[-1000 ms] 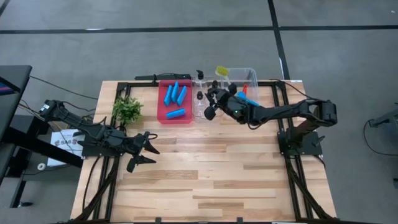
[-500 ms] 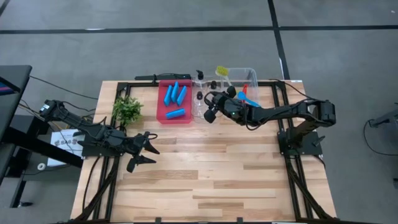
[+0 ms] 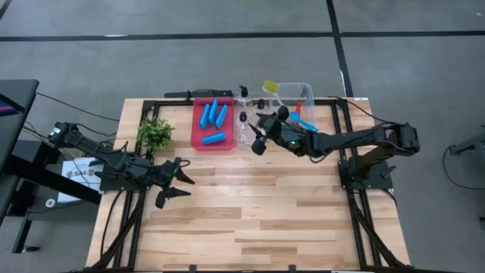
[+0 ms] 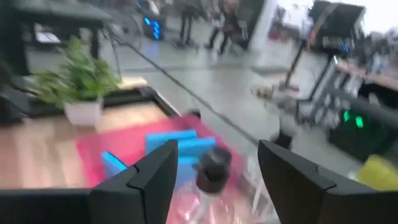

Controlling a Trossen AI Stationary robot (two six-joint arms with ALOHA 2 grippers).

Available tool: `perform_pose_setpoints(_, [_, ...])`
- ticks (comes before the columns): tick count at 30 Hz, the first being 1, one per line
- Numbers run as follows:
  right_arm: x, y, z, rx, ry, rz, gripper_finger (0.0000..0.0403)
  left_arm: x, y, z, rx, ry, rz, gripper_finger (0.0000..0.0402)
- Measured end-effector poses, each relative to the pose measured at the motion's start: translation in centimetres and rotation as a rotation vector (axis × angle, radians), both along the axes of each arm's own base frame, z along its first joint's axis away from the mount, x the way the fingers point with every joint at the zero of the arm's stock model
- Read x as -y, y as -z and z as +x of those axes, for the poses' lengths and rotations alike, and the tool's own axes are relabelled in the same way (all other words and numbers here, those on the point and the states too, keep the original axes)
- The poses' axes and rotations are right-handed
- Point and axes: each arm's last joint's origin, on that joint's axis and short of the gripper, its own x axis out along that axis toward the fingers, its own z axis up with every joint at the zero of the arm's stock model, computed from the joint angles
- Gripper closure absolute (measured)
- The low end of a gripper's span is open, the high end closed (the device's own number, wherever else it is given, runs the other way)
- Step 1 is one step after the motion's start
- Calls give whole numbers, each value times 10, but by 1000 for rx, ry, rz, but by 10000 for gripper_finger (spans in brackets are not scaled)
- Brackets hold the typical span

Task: Pick & Place Kitchen Sink Supplies
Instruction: Return to Home Position

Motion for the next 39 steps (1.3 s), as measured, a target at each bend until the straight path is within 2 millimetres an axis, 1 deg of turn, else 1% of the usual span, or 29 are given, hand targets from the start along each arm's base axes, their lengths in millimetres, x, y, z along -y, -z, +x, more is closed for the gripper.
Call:
perform_pose_setpoints(3, [-14,-17,-10,8,-48,-59,190,-3,-10,-4,66,-28,-6,193])
perform_pose_setpoints(7, [-32,-34,-28,33,-109,-51,196,-9,-26,-16,228,-37,38,193])
perform_pose_setpoints(10, [-43,-40,-44,-8,-152,-28,200,-15,-36,-28,342,-52,43,193])
perform_pose_setpoints(13, [-53,-41,-61,-46,-190,37,202,-20,-40,-38,410,-58,42,193])
perform_pose_setpoints(16, [-58,-45,-77,-86,-205,41,204,-23,-36,-44,456,-68,46,193])
perform_pose_setpoints(18, [-60,-47,-89,-104,-197,49,204,-24,-31,-44,460,-97,46,193])
perform_pose_setpoints(24, [-59,-46,-124,-145,-119,126,202,-26,-5,-36,368,-266,82,193])
perform_pose_setpoints(27, [-59,-39,-136,-110,-127,150,203,-26,4,-34,360,-305,73,193])
perform_pose_setpoints(30, [-61,-26,-149,-29,-216,179,205,-25,8,-33,349,-311,74,193])
perform_pose_setpoints(35, [-64,7,-166,138,-412,144,207,-26,7,-33,357,-313,71,193])
perform_pose_setpoints(39, [-63,36,-180,241,-511,103,204,-26,7,-33,359,-313,72,193])
